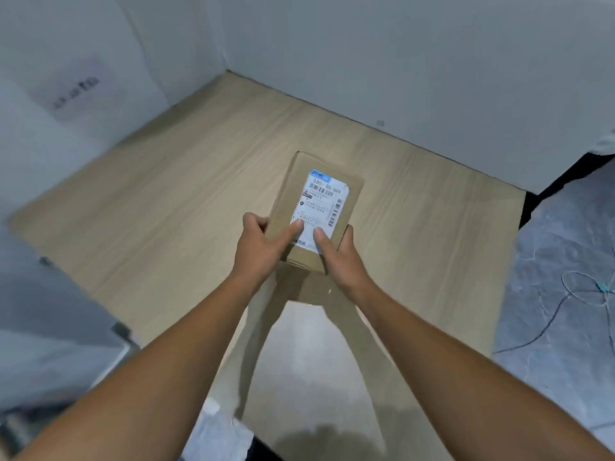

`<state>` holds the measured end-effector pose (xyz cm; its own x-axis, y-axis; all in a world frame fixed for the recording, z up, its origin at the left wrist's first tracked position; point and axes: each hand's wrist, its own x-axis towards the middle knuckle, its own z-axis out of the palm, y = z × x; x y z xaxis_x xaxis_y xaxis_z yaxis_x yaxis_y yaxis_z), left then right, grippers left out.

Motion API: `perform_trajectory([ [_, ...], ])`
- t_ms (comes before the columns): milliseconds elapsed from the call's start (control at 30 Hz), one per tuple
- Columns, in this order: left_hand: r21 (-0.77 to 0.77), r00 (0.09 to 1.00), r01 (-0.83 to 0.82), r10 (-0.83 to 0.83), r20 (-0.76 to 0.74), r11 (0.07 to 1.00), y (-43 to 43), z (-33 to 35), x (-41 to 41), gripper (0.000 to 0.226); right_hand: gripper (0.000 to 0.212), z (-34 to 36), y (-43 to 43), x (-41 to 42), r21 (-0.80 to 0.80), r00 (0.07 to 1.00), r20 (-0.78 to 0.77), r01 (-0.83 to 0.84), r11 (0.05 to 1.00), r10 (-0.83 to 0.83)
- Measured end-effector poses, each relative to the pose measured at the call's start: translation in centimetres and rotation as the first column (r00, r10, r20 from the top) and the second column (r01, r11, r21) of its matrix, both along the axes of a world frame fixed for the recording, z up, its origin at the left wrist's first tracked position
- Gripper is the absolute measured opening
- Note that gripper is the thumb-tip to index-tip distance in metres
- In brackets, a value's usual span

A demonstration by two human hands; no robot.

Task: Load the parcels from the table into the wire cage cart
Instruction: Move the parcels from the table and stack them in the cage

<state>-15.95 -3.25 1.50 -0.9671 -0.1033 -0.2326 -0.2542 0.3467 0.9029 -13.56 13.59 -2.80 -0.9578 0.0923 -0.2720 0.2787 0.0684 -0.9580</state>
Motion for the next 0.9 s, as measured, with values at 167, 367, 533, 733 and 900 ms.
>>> perform_trajectory([
  [167, 0.108, 0.952, -0.306, 0.305, 0.023, 0.946, -7.6, -0.3, 12.5, 0.068, 0.048, 1.7, -8.8, 7.7, -0.051, 0.979, 0.048, -0.196, 0.979, 0.199],
  [367, 0.314, 0.704, -0.687, 0.707, 0.067, 0.655, -18.9, -3.4, 27.0, 0.063, 0.052, 2.2, -24.1, 13.5, 0.084, 0.718, 0.088, -0.696, 0.713, 0.69],
  [533, 0.456, 0.295, -0.87, 0.939, 0.176, 0.188, -27.7, -7.7, 39.3, 0.08, 0.044, 0.5, -38.9, 21.5, 0.176, 0.247, 0.127, -0.959, 0.223, 0.961],
  [733, 0.452, -0.196, -0.82, 0.914, 0.356, -0.352, -33.3, -12.5, 50.7, 0.08, 0.068, -4.4, -52.3, 31.3, 0.37, -0.28, 0.265, -0.854, -0.366, 0.923],
  [900, 0.295, -0.437, -0.764, 0.797, 0.418, -0.573, -33.7, -18.2, 57.5, 0.073, 0.075, -9.0, -58.9, 35.8, 0.609, -0.519, 0.356, -0.502, -0.614, 0.777],
])
